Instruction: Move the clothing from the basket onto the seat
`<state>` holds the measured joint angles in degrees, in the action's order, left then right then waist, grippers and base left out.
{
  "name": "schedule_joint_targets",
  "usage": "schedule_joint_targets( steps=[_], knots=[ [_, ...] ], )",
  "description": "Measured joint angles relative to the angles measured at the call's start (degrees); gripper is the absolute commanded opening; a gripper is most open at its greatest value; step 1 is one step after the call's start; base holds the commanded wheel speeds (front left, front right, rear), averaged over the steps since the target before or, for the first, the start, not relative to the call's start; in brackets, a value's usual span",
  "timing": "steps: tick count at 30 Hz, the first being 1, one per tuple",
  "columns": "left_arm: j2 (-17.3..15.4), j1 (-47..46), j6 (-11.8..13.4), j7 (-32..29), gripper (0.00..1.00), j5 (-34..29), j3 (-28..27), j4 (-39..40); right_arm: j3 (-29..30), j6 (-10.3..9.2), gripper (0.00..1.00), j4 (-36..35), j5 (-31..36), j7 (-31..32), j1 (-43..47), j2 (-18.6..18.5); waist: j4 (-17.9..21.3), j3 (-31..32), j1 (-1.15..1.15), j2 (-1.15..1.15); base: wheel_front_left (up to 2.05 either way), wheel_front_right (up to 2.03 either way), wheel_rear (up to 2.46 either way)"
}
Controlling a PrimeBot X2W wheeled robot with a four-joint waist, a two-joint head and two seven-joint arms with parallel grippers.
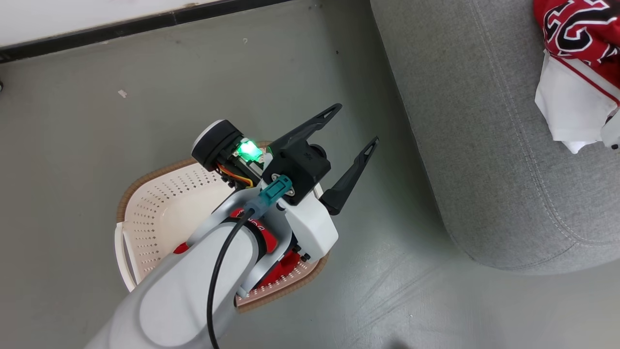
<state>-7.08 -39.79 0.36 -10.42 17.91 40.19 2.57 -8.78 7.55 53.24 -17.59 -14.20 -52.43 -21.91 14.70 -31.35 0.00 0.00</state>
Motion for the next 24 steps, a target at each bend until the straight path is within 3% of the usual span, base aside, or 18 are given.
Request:
schedule_joint_targets(
  steps=[1,2,24],
  knots=[
    [0.0,0.0,0.0,0.2,1.0,0.0,-0.1,-0.1,0.1,0.0,0.47,0.2,0.0,0.0,0.0,0.0,0.1,0.0,0.0,0.0,0.0,0.0,0.0],
    [0.0,0.0,0.0,0.4,1.0,0.0,-0.1,-0.1,0.2,0.0,1.0,0.4,0.0,0.0,0.0,0.1,0.1,0.1,0.0,0.0,0.0,0.0,0.0],
    [-1.0,0.4,0.3,1.9,1.0,0.2,-1.5,-1.8,2.0,0.0,1.0,-6.7,0.0,-0.1,8.2,1.6,3.4,2.6,0.0,0.0,0.0,0.0,0.0]
  ],
)
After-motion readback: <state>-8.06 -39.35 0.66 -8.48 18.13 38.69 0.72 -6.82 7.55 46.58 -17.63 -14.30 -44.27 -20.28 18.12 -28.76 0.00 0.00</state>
